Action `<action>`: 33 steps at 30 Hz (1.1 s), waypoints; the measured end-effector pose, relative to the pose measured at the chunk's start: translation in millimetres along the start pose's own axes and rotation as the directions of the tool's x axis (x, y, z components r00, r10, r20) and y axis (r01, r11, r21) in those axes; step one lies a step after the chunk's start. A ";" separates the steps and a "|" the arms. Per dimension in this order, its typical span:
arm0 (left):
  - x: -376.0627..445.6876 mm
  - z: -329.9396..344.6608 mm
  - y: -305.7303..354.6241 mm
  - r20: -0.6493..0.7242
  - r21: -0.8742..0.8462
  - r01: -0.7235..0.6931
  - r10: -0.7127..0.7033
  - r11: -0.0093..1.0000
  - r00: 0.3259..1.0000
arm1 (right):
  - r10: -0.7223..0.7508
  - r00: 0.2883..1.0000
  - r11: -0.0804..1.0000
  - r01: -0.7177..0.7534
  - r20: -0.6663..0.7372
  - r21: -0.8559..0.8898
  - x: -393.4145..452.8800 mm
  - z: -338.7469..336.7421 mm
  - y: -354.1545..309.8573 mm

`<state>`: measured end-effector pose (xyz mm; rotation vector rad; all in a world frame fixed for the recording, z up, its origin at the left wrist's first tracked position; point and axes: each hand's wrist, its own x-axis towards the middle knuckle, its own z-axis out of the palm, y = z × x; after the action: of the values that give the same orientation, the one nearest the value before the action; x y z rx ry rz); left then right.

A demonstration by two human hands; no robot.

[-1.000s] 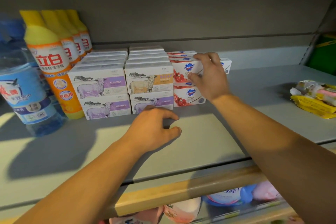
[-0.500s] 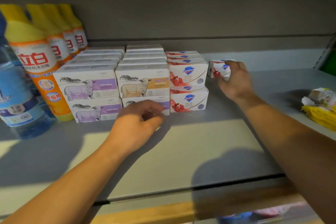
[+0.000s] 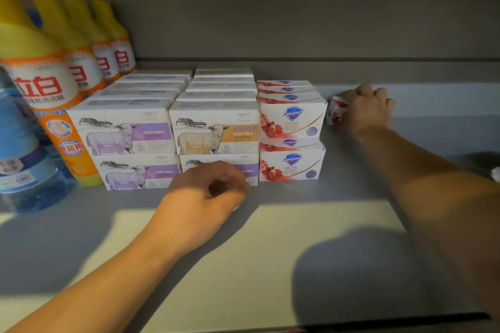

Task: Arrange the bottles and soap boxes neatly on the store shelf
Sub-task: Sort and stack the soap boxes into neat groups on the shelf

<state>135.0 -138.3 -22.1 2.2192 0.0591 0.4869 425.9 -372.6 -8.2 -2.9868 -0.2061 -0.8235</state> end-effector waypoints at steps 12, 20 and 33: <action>-1.0 -3.3 2.0 0.008 -0.019 -0.017 0.017 1.000 1.000 | -0.018 0.998 0.903 0.044 -0.063 0.428 -106.5 -104.0 27.7; -11.7 -5.2 19.6 0.154 -0.412 -0.018 0.089 0.911 0.984 | -0.132 0.985 0.567 -0.017 0.111 0.824 -201.6 -179.5 -28.3; -12.0 -10.2 13.2 0.228 -0.713 0.276 -0.159 0.645 0.961 | -0.137 0.981 0.311 -0.092 0.140 0.946 -254.4 -139.4 -76.5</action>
<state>118.6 -141.8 -10.2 1.3955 0.0415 0.1531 128.2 -336.7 -18.9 -1.8485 -0.5263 -0.1901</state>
